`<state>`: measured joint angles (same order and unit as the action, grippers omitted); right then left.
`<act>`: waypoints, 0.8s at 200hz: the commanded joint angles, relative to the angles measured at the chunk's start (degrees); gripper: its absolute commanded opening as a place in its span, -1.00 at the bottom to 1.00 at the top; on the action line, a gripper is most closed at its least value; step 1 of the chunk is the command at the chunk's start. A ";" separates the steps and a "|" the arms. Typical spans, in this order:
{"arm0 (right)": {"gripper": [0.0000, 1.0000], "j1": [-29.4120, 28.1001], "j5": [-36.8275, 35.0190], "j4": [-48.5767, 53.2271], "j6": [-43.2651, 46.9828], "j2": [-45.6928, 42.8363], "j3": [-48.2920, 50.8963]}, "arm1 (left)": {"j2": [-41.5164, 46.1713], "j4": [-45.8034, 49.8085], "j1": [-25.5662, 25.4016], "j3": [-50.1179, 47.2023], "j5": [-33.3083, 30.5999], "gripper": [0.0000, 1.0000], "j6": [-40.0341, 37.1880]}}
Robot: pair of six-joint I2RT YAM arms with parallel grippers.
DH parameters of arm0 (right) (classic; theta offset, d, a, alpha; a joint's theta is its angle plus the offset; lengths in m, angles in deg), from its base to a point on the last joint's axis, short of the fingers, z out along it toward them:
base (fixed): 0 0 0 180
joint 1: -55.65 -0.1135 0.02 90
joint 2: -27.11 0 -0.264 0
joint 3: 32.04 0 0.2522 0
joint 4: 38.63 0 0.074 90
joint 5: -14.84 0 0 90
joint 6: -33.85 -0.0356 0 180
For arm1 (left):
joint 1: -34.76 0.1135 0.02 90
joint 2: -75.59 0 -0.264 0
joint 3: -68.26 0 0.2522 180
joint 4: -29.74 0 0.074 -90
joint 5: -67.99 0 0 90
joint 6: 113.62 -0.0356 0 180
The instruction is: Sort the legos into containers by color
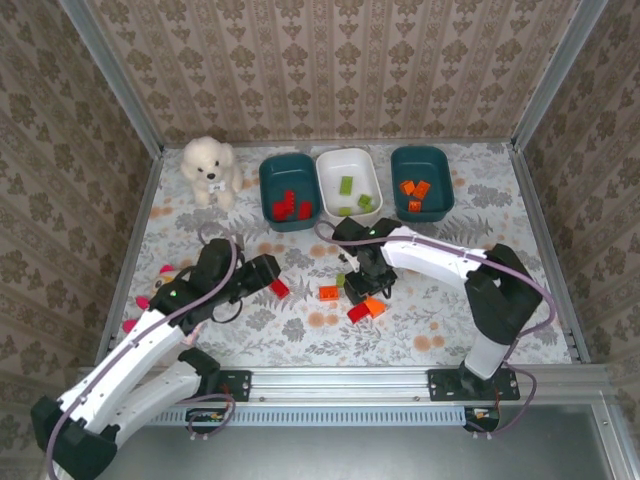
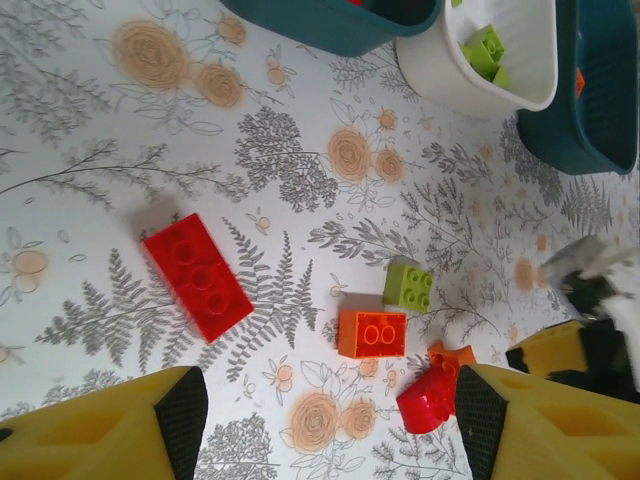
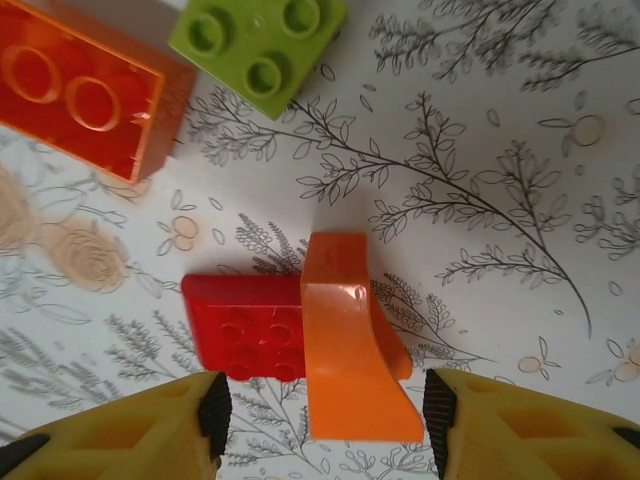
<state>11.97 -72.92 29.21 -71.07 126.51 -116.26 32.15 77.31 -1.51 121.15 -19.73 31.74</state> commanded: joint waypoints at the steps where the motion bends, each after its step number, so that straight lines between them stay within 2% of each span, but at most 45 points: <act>1: 0.10 -0.64 -1.48 -0.32 1.33 2.12 -0.61 | 3.00 4.02 -0.27 -0.90 -2.35 0.38 2.16; 64: -0.07 -0.62 -3.50 -3.29 1.03 7.29 -0.62 | 1.99 3.09 -1.28 0.13 -1.88 0.37 2.86; 116: -0.38 -0.70 -5.68 -3.19 0.68 8.59 -0.86 | 0.55 2.16 -2.01 0.93 -1.89 0.37 2.70; 160: -0.60 -0.59 -9.79 -2.68 0.47 4.96 -0.72 | -1.15 0.86 -3.33 1.27 -2.32 0.36 2.44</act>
<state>11.51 -78.10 25.45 -70.90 134.33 -116.61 31.86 79.40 -3.92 120.78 -21.06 33.48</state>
